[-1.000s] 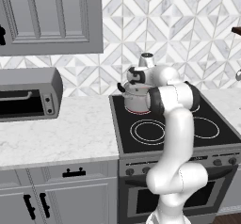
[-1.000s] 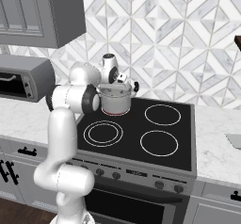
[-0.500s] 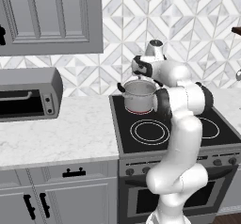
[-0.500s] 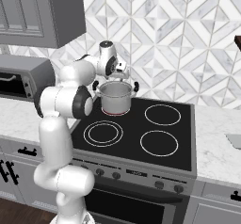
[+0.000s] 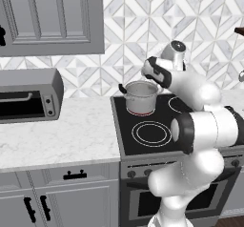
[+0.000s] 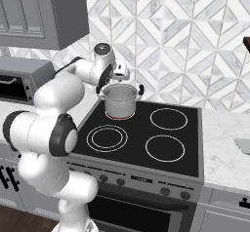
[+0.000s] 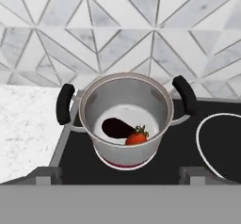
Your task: Put the tomato and avocado in the pot. Retrieve the spatula and lightly stir the vegetables in the pot.
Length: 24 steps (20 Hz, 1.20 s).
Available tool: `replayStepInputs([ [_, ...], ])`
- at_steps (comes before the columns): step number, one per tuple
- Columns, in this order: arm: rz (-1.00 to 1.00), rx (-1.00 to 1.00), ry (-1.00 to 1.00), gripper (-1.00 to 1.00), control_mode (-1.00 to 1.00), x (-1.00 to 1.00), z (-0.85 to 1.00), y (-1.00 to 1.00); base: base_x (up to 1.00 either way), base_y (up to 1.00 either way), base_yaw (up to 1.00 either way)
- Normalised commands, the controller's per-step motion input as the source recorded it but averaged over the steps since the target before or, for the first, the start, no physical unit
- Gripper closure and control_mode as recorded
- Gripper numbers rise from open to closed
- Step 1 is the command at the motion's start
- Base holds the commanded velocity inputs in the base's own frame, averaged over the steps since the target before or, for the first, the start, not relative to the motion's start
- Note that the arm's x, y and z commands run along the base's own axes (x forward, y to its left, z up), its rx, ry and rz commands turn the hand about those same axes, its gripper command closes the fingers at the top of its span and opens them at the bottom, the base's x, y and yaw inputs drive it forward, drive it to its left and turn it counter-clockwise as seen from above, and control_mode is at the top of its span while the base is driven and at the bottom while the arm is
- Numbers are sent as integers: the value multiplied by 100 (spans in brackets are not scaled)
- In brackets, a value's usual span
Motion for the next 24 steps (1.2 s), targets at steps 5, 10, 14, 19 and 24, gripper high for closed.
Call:
replayStepInputs([
  [5,4,2,-1,-100,-100,-100,72,24,0,0,0],
  [10,0,-8,5,-100,-100,-100,46,5,0,0,0],
  [14,6,-8,15,-100,-100,-88,29,0,0,0,0],
  [19,1,0,2,-100,100,0,0,0,-2,0,0],
  [24,0,0,0,-100,100,0,0,0,-26,-86,0],
])
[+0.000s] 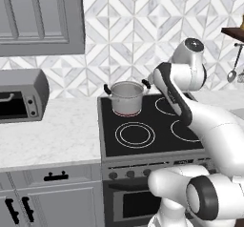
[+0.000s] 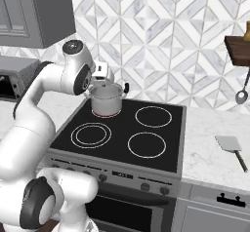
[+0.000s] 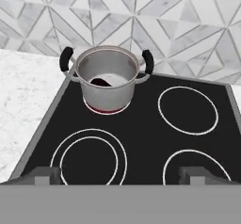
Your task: Put the tomato and avocado in the pot. Retrieve the spatula and lightly stir the vegetables in the pot.
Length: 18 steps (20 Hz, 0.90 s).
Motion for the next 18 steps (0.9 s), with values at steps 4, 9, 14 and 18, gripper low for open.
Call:
replayStepInputs([
  [4,0,0,0,-100,100,0,0,0,-31,-100,-1],
  [9,0,0,0,-100,100,0,0,0,-23,-100,-2],
  [14,0,0,0,-100,100,0,0,0,-3,-100,-3],
  [18,-1,3,1,-100,-100,0,0,-10,1,-75,-1],
])
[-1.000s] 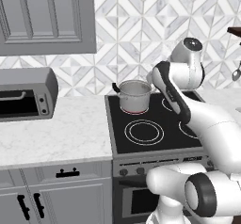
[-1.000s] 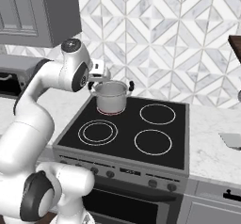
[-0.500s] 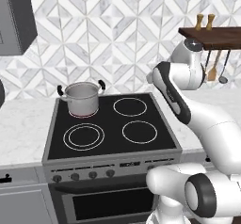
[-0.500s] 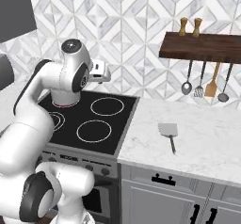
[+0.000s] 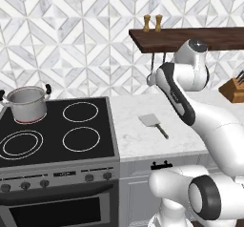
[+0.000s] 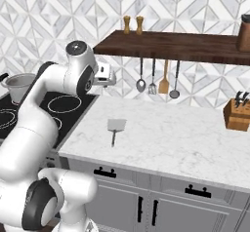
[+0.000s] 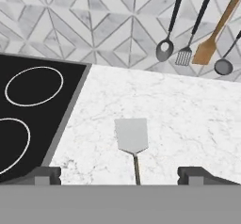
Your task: Put the tomato and avocado in the pot. Retrieve the spatula and lightly stir the vegetables in the pot.
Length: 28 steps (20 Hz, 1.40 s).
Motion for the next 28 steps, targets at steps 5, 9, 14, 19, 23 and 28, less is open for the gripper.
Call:
replayStepInputs([
  [5,0,1,12,-100,-100,0,-24,-5,0,0,0],
  [9,0,4,29,-100,-100,0,-91,0,0,0,0],
  [14,0,5,24,-100,-100,0,-97,0,0,0,0],
  [19,0,1,5,-100,-100,0,-85,-17,0,0,0],
  [23,0,0,8,-100,-100,-1,-51,-22,0,0,0],
  [28,0,2,1,-100,-100,4,-48,-22,0,0,0],
])
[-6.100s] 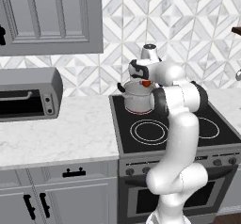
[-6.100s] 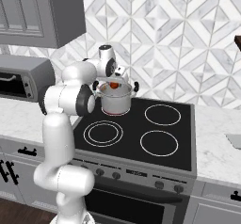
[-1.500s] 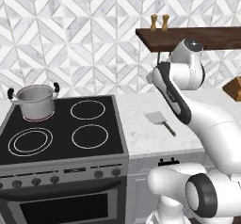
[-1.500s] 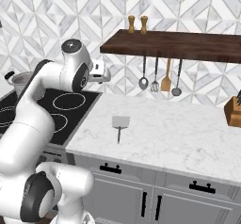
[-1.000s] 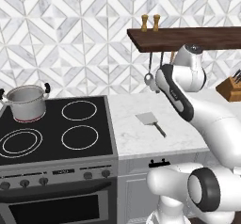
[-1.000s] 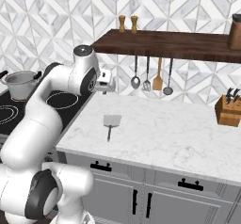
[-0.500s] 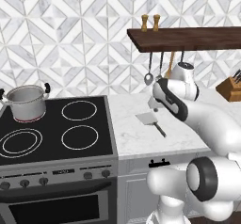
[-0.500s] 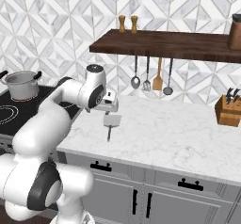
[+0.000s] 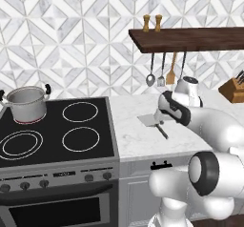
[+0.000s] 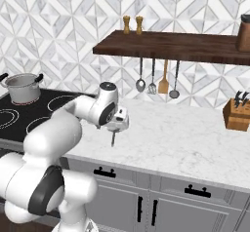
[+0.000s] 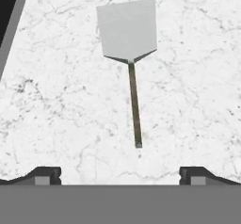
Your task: Put the tomato and avocado in the pot. Retrieve the spatula and lightly stir the vegetables in the pot.
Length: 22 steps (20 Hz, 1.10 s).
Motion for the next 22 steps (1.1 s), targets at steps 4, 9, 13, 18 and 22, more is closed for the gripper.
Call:
replayStepInputs([
  [4,0,0,2,-100,-100,6,-50,-22,0,0,0],
  [9,0,1,1,-100,-100,7,-38,0,0,0,0],
  [13,0,1,3,-100,-100,18,-20,0,0,0,0],
  [18,0,0,3,-100,-100,23,-29,0,0,0,0],
  [22,0,0,1,-100,-100,3,-30,0,0,0,0],
])
